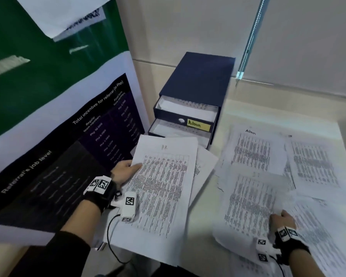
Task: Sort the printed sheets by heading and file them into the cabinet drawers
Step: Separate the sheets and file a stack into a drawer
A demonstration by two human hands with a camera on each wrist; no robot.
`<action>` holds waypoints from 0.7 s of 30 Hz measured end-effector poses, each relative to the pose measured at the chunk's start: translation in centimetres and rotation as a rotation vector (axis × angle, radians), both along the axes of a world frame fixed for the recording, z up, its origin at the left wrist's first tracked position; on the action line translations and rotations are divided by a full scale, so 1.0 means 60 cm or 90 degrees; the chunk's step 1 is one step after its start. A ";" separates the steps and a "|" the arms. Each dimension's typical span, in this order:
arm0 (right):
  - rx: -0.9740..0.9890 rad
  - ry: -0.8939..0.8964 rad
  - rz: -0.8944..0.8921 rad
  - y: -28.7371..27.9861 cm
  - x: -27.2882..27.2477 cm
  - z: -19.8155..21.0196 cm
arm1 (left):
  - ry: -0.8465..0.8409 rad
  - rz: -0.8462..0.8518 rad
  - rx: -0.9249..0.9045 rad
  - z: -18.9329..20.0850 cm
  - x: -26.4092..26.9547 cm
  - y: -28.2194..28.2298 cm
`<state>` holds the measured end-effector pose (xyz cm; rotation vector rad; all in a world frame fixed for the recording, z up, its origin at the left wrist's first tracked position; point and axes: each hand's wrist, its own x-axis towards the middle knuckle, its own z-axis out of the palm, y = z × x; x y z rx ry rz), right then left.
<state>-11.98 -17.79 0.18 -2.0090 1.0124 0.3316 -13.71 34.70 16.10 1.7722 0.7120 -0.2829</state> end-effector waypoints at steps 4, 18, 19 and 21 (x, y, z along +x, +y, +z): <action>-0.035 -0.102 -0.005 0.055 -0.003 0.079 | -0.020 0.041 -0.024 0.018 0.011 0.030; 0.538 -0.374 0.000 0.177 0.022 0.332 | -0.085 0.064 0.139 0.047 0.098 0.023; 0.524 -0.349 0.052 0.192 0.012 0.319 | -0.102 0.070 0.153 0.048 0.103 0.025; 0.454 -0.288 0.127 0.217 -0.018 0.280 | -0.119 0.048 0.166 0.051 0.113 0.029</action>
